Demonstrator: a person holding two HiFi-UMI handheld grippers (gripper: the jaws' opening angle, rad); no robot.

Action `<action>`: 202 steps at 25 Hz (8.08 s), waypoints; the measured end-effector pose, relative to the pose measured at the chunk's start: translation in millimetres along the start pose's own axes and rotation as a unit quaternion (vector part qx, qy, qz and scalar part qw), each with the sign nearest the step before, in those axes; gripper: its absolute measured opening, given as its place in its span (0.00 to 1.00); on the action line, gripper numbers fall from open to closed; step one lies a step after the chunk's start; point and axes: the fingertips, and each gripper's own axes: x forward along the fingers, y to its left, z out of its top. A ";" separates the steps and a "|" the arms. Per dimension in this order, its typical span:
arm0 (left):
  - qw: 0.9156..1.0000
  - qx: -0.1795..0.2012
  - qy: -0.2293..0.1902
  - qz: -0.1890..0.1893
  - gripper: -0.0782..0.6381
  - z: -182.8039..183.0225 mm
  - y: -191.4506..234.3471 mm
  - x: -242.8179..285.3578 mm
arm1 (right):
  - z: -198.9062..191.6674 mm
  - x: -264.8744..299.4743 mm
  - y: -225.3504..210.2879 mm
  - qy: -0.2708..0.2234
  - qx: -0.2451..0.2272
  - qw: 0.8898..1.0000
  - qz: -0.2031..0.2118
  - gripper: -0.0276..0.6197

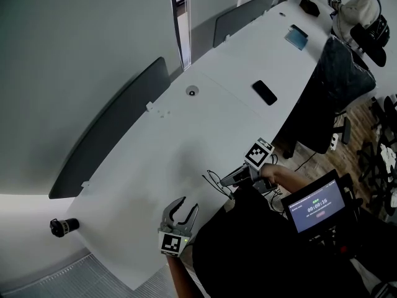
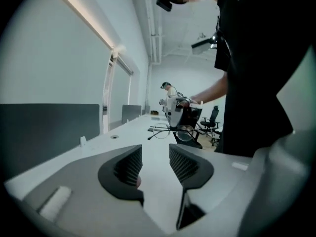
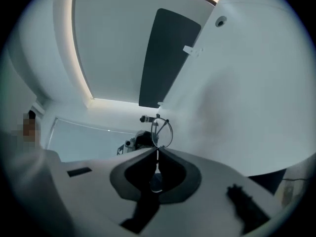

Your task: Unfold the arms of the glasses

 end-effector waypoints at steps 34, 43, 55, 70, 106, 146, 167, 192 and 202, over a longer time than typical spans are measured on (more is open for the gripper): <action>0.890 -0.309 -0.202 -0.266 0.31 34.4 -4.2 8.4 | -37.5 34.0 48.1 0.138 -0.078 0.986 0.050 0.07; 0.884 -0.325 -0.210 -0.261 0.21 32.2 2.8 5.6 | -35.0 35.1 44.9 0.128 -0.074 0.988 0.043 0.07; 0.896 -0.311 -0.230 -0.219 0.17 37.9 7.3 -7.3 | -7.8 19.8 20.6 0.062 -0.056 0.996 0.011 0.07; 0.916 -0.278 -0.218 -0.188 0.15 40.6 -10.1 -13.0 | 37.3 -10.8 -5.8 -0.049 -0.028 0.998 -0.033 0.07; 0.935 -0.294 -0.049 -0.192 0.49 4.2 7.1 49.5 | 28.7 26.9 25.2 0.016 -0.166 0.982 -0.085 0.07; 0.883 -0.382 0.026 -0.271 0.13 -10.3 -21.8 41.3 | 20.5 40.4 23.2 0.064 -0.262 0.953 -0.139 0.07; 0.914 -0.385 -0.001 -0.127 0.12 -45.1 56.6 -13.3 | -4.8 41.2 -5.1 0.044 -0.105 0.992 -0.046 0.06; 0.821 -0.503 -0.179 0.202 0.20 -113.7 72.7 -91.3 | 20.0 40.3 -23.8 -0.063 -0.011 0.998 -0.017 0.06; 0.833 -0.492 -0.132 0.215 0.18 -124.8 61.7 -82.6 | 25.2 47.5 -12.6 -0.088 0.004 0.996 0.008 0.06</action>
